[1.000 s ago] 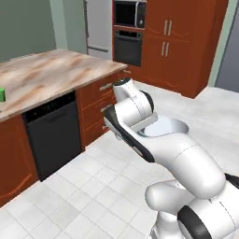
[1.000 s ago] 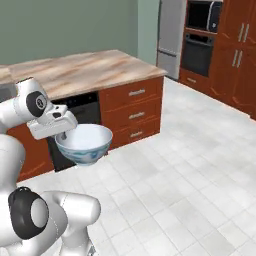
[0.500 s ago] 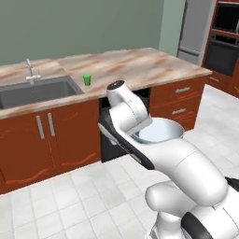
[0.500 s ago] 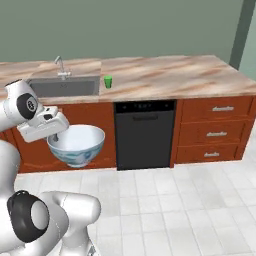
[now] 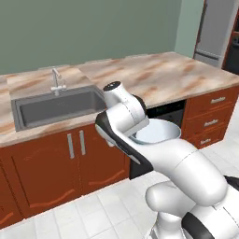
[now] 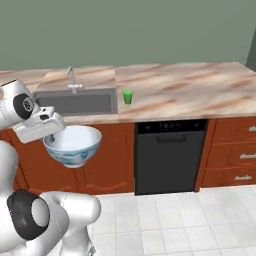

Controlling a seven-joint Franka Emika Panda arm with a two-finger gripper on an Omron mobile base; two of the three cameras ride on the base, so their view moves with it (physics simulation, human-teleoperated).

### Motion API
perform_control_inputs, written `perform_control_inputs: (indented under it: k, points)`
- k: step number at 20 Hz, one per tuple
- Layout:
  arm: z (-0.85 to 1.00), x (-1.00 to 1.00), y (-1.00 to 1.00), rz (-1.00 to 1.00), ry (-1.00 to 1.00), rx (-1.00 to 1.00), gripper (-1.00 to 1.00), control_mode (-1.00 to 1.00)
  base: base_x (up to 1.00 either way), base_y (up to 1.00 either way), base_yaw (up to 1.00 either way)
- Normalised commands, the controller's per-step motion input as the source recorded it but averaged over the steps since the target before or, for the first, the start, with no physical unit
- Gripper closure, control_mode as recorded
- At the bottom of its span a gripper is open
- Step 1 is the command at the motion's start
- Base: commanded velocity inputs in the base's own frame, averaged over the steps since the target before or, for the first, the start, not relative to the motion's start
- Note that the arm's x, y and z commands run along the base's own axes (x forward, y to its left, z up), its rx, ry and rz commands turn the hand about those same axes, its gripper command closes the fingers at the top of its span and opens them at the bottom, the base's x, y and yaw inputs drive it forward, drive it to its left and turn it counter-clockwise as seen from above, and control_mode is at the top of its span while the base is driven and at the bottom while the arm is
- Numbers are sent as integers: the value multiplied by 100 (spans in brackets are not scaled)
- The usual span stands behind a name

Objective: Pick the cup and bowl from the counter and place them on the counter next to the sink.

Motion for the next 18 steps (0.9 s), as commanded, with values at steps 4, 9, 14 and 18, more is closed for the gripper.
perform_control_inputs:
  k: [4,9,14,18]
  points:
    - [0,0,0,0,0,0,100,100,66,100,1]
    - [0,0,0,0,0,0,100,100,58,100,9]
    - [0,0,0,0,0,0,100,100,78,94,17]
    - [0,0,0,0,0,0,100,100,100,66,9]
